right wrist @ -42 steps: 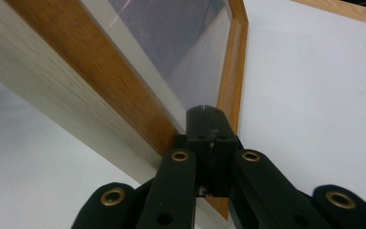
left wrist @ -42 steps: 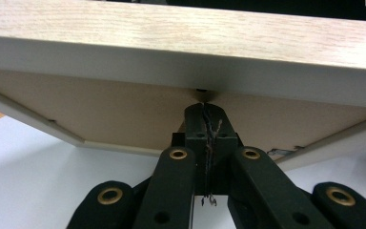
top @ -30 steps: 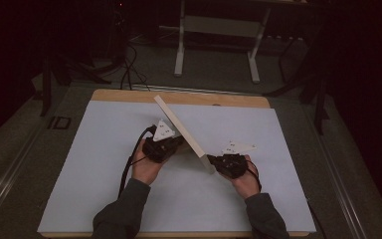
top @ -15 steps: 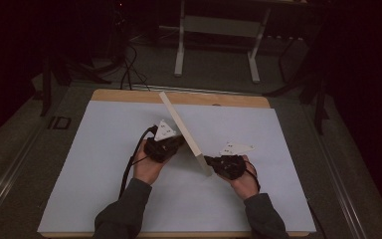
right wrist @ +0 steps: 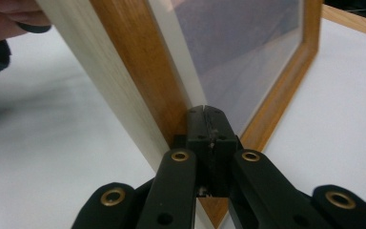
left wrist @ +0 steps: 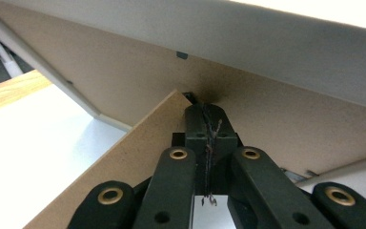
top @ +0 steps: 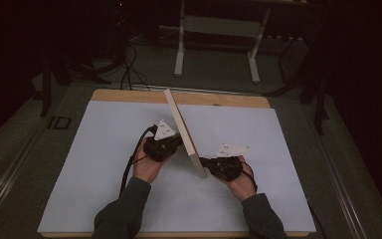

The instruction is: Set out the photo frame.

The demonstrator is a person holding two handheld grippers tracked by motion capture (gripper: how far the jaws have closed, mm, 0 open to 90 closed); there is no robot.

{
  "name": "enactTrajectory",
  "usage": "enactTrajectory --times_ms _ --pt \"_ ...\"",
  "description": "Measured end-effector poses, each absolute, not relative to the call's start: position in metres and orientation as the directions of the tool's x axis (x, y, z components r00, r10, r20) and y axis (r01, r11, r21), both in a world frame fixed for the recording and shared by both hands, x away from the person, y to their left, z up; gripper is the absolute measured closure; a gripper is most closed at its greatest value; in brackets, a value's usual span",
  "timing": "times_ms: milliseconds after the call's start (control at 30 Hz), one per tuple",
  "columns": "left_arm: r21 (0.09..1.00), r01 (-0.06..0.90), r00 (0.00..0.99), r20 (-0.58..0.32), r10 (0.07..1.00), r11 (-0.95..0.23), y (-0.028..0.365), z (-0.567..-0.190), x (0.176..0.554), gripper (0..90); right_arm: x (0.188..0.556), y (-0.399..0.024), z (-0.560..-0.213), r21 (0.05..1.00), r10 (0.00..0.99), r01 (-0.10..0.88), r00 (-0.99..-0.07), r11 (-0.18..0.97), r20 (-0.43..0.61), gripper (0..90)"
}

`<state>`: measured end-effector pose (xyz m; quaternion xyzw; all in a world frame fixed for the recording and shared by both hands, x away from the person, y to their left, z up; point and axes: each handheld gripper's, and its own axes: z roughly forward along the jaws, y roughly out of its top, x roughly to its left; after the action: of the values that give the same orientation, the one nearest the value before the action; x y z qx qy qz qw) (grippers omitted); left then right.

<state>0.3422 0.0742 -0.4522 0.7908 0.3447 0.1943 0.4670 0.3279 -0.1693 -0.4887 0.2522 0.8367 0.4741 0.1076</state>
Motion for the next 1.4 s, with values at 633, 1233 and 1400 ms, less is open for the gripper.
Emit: enactTrajectory --times_ms 633,1233,1400 --pt "0.885 0.357 0.693 -0.036 0.720 -0.299 0.081 -0.458 0.350 90.0 0.325 -0.154 -0.487 0.854 0.491 0.307 -0.868 0.420 0.070 90.0" --pt "0.902 0.341 0.689 -0.050 0.723 -0.263 0.094 -0.462 0.352 90.0 0.326 -0.135 -0.489 0.855 0.469 0.303 -0.880 0.420 0.081 90.0" --pt "0.905 0.345 0.706 -0.076 0.704 -0.248 0.102 -0.462 0.351 90.0 0.327 -0.130 -0.490 0.855 0.465 0.303 -0.881 0.421 0.083 90.0"
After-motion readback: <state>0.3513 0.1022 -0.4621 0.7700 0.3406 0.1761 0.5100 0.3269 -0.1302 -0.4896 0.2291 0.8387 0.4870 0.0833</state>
